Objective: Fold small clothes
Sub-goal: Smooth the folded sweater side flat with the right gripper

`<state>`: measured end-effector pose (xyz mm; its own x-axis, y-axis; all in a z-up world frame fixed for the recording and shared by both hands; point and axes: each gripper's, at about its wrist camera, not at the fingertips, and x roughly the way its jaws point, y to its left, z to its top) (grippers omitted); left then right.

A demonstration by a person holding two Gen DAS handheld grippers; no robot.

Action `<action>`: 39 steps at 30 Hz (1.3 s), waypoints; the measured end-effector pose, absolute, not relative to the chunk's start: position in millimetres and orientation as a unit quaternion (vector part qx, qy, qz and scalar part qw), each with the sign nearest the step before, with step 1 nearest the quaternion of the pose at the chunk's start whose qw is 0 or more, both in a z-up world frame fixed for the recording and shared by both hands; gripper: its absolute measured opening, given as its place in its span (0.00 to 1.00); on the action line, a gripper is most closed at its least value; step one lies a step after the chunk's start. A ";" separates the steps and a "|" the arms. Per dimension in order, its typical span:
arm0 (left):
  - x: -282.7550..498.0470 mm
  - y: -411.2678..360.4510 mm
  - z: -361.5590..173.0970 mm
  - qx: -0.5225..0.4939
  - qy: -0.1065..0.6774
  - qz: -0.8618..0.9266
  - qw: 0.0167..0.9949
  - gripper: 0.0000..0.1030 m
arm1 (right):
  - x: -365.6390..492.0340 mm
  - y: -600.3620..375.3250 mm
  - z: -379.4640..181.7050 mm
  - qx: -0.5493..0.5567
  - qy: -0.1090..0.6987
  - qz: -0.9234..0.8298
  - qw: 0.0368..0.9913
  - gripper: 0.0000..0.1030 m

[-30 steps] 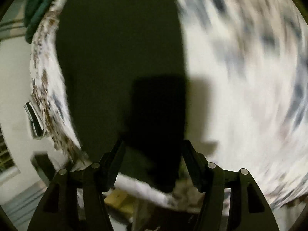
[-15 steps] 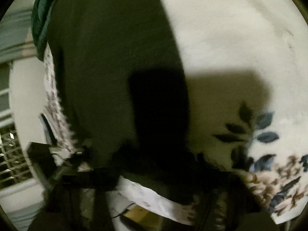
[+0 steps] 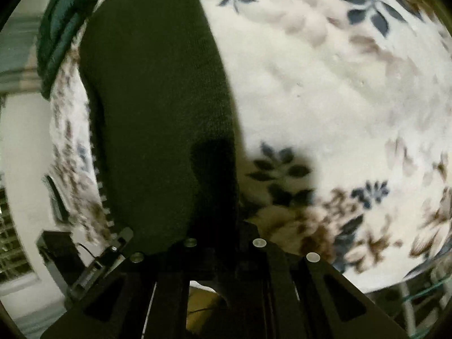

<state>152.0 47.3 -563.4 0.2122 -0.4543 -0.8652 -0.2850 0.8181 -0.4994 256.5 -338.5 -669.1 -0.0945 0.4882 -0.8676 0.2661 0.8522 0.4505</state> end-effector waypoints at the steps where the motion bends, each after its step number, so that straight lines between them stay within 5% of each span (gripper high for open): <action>1: 157.6 49.4 -569.0 -0.291 0.643 -0.050 0.707 0.11 | 260.0 -336.3 -677.6 0.252 0.749 0.083 0.607 0.11; 4: 170.1 63.0 -566.3 -0.285 0.661 -0.030 0.693 0.11 | 272.3 -332.0 -681.7 0.231 0.768 0.074 0.593 0.19; 5: 174.1 69.7 -559.7 -0.284 0.655 -0.026 0.699 0.11 | 276.3 -334.8 -675.4 0.234 0.762 0.070 0.600 0.29; 7: 186.1 79.5 -544.2 -0.272 0.641 -0.020 0.717 0.22 | 284.2 -343.5 -667.0 0.245 0.750 0.061 0.612 0.42; 11: 240.0 78.3 -517.4 -0.243 0.596 -0.033 0.765 0.48 | 307.9 -356.7 -648.3 0.264 0.720 0.040 0.641 0.44; 21: 369.4 55.8 -560.5 -0.132 0.602 -0.016 0.788 0.49 | 358.4 -339.4 -655.3 0.307 0.676 0.014 0.670 0.44; 34: 304.3 82.1 -566.0 -0.087 0.636 -0.022 0.766 0.50 | 344.2 -337.1 -670.2 0.308 0.689 -0.004 0.656 0.44; 39: 252.7 77.0 -559.8 -0.168 0.642 -0.069 0.744 0.50 | 328.0 -350.3 -663.3 0.299 0.694 0.002 0.654 0.44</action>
<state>252.7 77.0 -559.8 0.1651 -0.3187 -0.9334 -0.1141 0.9339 -0.3390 328.0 -350.3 -663.3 0.0359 0.4181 -0.9077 0.4136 0.8206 0.3944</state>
